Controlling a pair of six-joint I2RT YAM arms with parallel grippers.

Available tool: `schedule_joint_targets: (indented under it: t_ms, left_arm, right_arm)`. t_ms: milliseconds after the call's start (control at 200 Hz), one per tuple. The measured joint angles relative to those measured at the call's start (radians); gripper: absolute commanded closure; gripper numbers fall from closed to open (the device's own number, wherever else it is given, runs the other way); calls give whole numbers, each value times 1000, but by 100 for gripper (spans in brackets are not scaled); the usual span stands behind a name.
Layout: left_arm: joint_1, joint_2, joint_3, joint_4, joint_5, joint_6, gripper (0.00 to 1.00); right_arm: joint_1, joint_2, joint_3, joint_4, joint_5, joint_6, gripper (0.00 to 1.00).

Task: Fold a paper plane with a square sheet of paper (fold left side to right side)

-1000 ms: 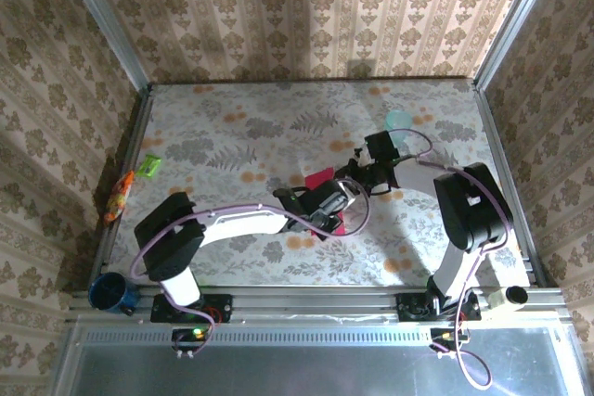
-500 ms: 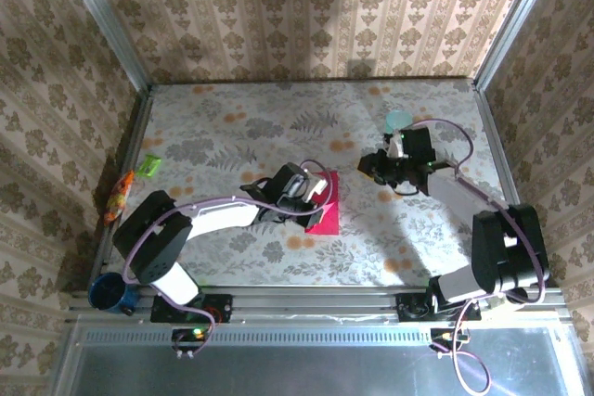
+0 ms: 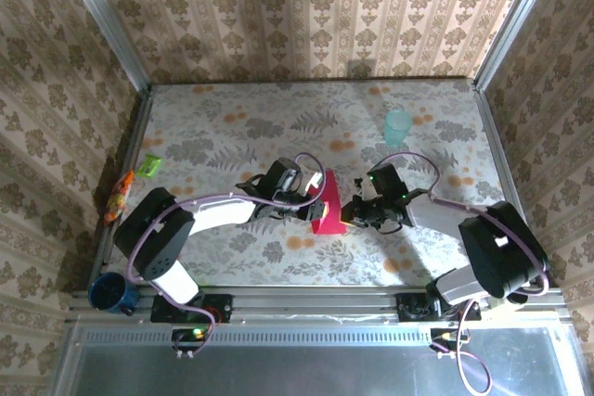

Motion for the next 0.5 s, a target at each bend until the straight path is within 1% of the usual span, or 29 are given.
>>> schedule_joint_targets:
  t_ms: [350,500]
  left_arm:
    - [1,29,0,0,11,-10,100]
    - [2,29,0,-2,11,-10,100]
  right_arm:
    - [56,105,11,29,47,-5,100]
    - [66,120,30,28,60,-9,100]
